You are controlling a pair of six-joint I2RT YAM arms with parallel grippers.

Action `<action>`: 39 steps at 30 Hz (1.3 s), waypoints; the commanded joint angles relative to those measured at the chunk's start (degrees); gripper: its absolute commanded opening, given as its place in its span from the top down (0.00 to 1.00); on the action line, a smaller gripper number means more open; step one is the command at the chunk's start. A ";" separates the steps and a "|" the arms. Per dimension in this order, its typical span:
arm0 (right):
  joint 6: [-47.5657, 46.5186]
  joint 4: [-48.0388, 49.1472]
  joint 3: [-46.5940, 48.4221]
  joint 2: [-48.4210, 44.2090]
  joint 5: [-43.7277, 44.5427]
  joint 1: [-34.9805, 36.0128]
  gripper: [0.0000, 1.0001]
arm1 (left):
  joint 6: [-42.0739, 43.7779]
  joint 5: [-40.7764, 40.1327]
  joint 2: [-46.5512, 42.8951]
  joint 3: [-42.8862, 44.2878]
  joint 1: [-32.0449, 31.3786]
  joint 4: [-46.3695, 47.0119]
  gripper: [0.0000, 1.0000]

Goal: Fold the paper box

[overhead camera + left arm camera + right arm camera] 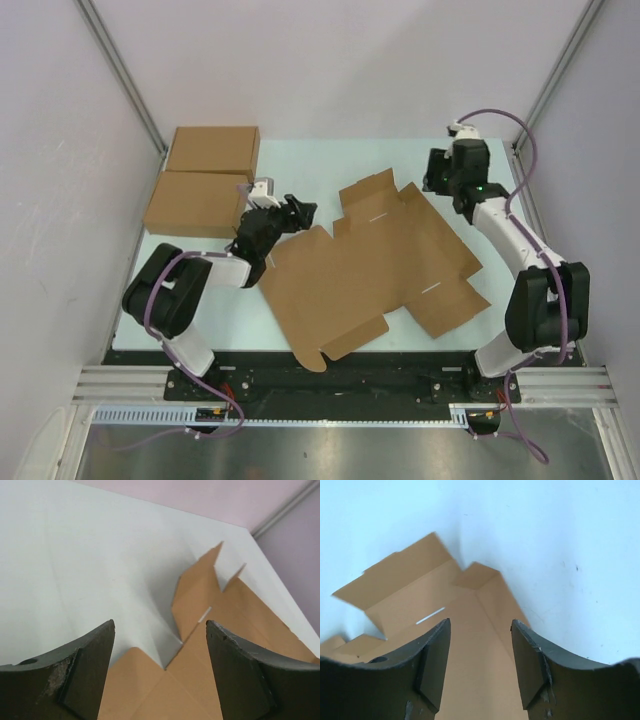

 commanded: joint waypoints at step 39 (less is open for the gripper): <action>-4.87 -2.27 6.56 21.34 -6.22 -6.32 0.94 | -15.47 -5.83 6.32 -1.73 -2.51 -21.81 0.28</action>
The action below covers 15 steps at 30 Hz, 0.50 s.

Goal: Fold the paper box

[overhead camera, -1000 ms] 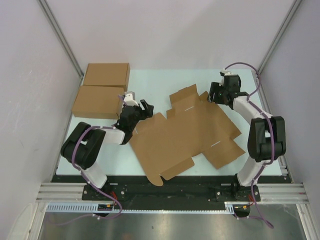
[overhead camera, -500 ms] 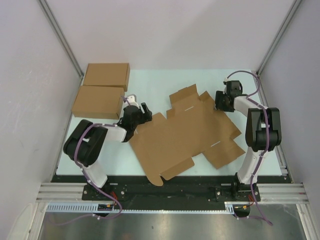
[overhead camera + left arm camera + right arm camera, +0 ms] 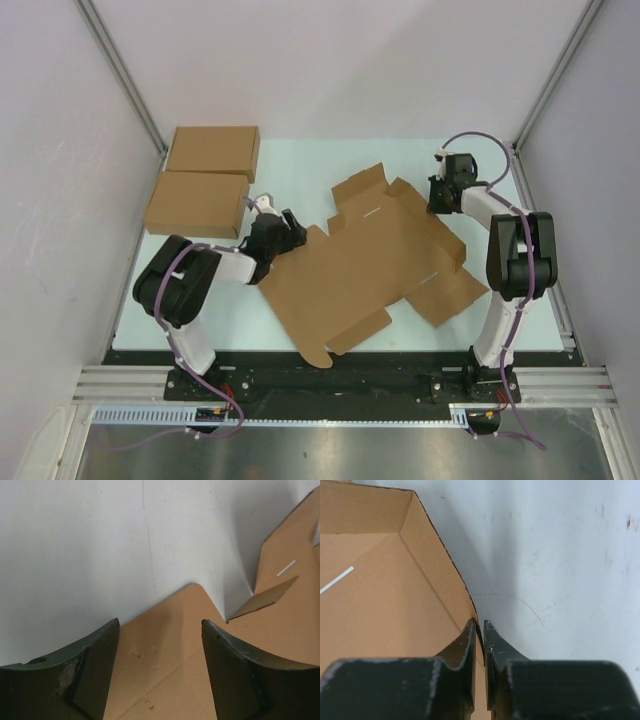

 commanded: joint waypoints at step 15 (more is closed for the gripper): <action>-14.66 -2.77 7.45 -15.40 30.64 23.57 1.00 | -17.24 7.94 4.45 -6.87 -7.64 14.13 0.29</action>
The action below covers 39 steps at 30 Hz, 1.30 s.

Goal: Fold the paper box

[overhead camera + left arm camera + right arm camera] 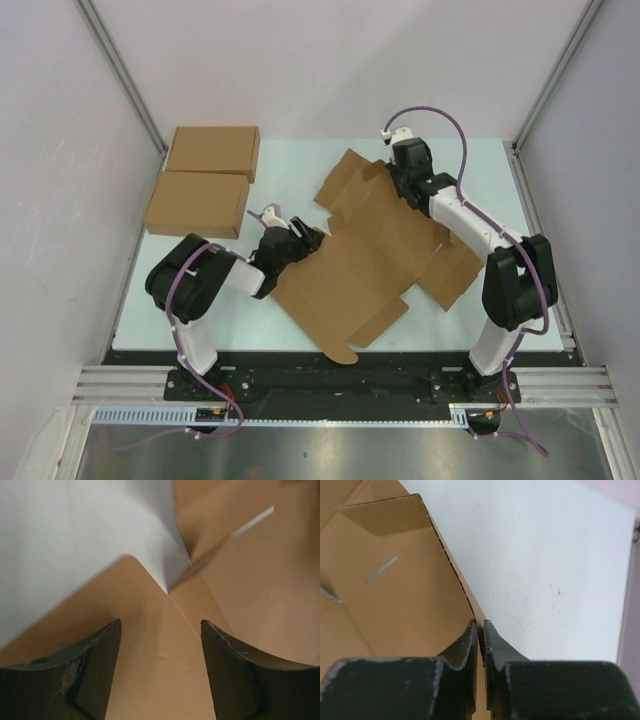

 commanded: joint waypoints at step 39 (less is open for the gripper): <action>-32.08 21.17 -28.58 -23.95 28.23 39.78 1.00 | 11.84 -10.03 -8.47 8.74 10.95 -8.13 0.21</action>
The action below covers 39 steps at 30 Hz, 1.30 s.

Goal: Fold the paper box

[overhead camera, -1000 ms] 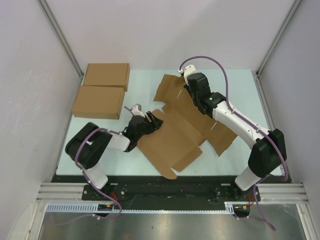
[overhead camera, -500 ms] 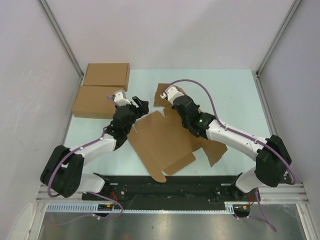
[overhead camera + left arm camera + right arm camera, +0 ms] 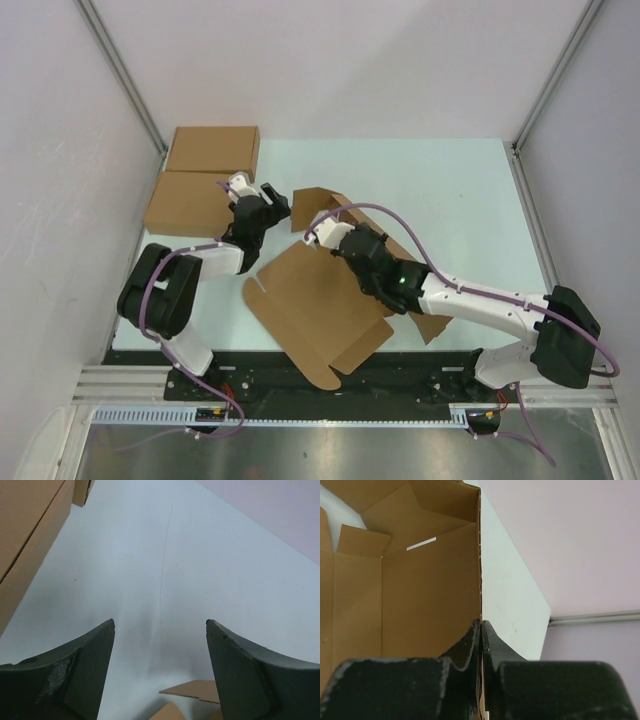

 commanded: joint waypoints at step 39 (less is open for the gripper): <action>2.70 4.68 -5.09 1.11 4.53 16.98 0.60 | -23.32 36.29 17.74 -6.48 2.50 59.79 0.35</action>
